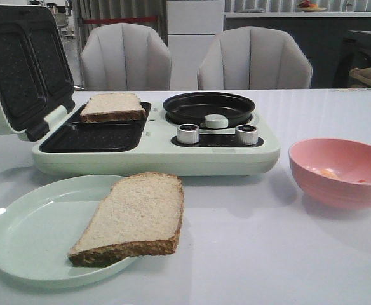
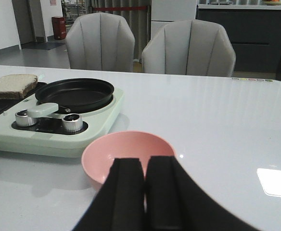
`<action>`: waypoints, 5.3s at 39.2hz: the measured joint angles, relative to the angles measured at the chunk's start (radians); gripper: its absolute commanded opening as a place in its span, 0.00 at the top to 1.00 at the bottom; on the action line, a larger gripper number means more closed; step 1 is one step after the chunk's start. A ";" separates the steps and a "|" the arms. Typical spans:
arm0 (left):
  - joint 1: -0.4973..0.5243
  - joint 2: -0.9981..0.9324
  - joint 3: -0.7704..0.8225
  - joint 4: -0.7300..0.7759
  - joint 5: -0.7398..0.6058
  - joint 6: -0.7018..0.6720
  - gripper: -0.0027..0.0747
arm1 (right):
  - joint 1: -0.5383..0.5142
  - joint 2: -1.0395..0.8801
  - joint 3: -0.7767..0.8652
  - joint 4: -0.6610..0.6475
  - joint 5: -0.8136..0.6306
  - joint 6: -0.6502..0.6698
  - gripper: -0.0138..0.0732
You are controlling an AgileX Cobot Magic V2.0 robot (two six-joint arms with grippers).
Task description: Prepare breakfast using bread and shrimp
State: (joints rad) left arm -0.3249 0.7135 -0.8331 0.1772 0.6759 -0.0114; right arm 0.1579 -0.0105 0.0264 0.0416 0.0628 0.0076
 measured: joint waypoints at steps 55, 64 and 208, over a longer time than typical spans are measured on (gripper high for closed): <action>0.047 -0.684 0.470 -0.134 -0.186 -0.002 0.67 | 0.000 0.000 0.002 0.000 -0.055 0.000 0.64; 0.047 -0.684 0.470 -0.134 -0.186 -0.002 0.80 | 0.000 0.000 -0.027 0.000 -0.222 0.001 0.64; 0.047 -0.684 0.487 -0.138 -0.213 -0.002 0.82 | 0.305 1.775 -0.973 1.654 0.568 -1.088 0.63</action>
State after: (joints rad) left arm -0.2780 0.0292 -0.3457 0.0391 0.4632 -0.0137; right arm 0.4629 1.7643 -0.9464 1.6953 0.6304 -1.0808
